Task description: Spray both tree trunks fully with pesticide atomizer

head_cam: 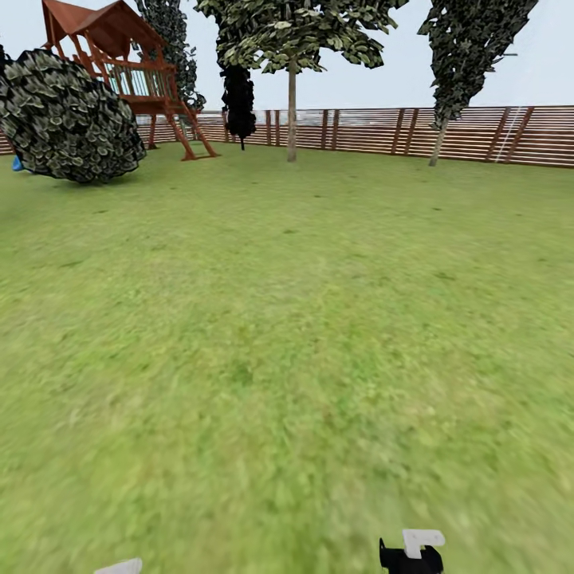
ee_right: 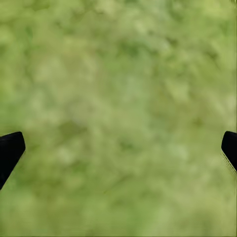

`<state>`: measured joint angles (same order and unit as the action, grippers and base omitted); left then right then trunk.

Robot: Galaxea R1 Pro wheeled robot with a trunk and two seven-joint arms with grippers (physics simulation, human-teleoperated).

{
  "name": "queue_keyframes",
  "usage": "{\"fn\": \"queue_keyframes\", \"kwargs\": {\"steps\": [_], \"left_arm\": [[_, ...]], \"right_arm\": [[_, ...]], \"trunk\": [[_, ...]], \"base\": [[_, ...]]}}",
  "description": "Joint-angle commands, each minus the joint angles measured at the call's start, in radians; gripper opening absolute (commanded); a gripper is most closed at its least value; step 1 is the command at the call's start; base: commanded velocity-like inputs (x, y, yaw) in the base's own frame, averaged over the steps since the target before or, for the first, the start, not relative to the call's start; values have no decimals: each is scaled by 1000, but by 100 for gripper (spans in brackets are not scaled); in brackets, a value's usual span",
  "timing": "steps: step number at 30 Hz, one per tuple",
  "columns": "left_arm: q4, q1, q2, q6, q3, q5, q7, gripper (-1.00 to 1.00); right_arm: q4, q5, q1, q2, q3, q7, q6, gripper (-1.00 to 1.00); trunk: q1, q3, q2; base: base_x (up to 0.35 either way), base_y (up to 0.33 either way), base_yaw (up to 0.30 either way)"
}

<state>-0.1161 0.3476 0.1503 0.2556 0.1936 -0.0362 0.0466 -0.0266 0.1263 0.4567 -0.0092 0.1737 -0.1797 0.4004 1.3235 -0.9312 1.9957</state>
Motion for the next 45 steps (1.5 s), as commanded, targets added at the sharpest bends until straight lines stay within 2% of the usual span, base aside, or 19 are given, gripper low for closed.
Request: {"fn": "queue_keyframes", "kwargs": {"steps": [1,45], "left_arm": [[1,1,0,4,0,-4,1,-100],[1,1,0,4,0,-3,1,-100]], "right_arm": [[1,10,0,0,9,-1,3,100],[1,10,0,0,9,-1,3,100]], "trunk": [[0,-1,0],[0,-1,0]], "base": [[340,0,0],[340,0,-19]]}}
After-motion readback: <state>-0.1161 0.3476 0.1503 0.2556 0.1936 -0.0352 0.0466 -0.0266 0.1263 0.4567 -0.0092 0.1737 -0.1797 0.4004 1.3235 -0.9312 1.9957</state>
